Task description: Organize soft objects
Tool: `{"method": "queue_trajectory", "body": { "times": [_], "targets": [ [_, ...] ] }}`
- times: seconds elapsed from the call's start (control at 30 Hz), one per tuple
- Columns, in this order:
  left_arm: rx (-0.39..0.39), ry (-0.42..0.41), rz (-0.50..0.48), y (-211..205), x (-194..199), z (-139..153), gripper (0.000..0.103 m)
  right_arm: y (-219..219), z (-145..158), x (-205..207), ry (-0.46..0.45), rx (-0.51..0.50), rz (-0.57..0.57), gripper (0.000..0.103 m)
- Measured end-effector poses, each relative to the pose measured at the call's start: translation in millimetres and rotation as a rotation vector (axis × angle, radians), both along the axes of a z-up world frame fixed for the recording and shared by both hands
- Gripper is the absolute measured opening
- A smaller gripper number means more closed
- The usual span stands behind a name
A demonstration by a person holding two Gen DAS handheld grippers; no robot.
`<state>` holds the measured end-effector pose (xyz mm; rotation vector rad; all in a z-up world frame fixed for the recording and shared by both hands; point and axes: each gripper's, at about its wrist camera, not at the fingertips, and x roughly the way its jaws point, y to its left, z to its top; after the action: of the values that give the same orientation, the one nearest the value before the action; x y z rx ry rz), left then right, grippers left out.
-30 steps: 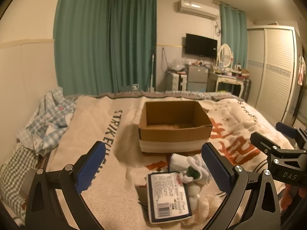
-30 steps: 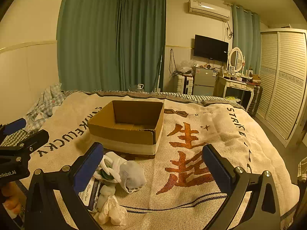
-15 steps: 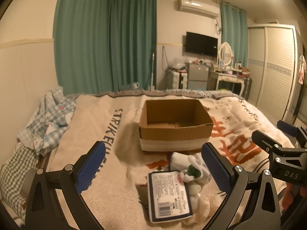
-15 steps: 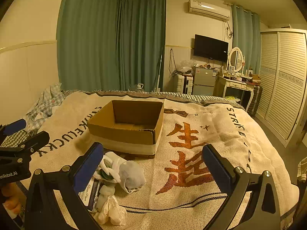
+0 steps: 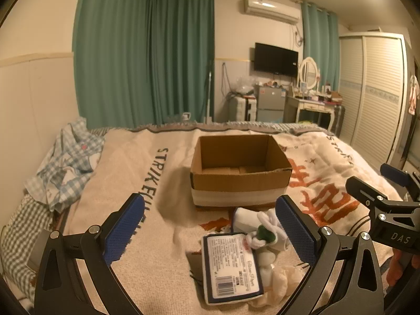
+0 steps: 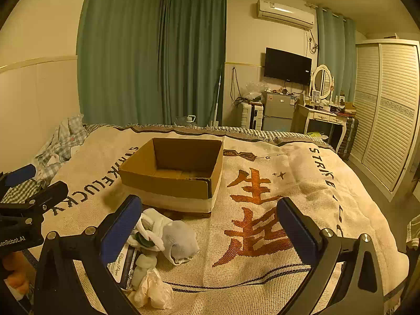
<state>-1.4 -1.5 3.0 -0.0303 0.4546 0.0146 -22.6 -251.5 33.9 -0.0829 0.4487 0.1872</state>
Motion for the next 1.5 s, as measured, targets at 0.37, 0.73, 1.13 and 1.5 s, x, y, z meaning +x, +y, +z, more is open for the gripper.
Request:
{"method": "queue_trajectory", "body": {
  "times": [0.37,0.73,1.13,1.5],
  "targets": [
    [0.001,0.002,0.001,0.1,-0.5,-0.9,0.102,-0.1,-1.0,-0.3,0.000,0.000,0.001,0.103],
    [0.003,-0.002,0.000,0.0,-2.9,-4.2,0.102,-0.5,-0.5,-0.9,-0.004,-0.002,-0.004,0.103],
    [0.013,-0.033,0.001,-2.7,-16.4,11.7,0.102,-4.0,14.7,-20.4,-0.033,-0.019,-0.015,0.103],
    [-0.032,0.215,0.003,-9.9,17.7,-37.8,0.102,-8.8,-17.1,-3.6,0.073,-0.047,-0.015,0.103]
  ]
}}
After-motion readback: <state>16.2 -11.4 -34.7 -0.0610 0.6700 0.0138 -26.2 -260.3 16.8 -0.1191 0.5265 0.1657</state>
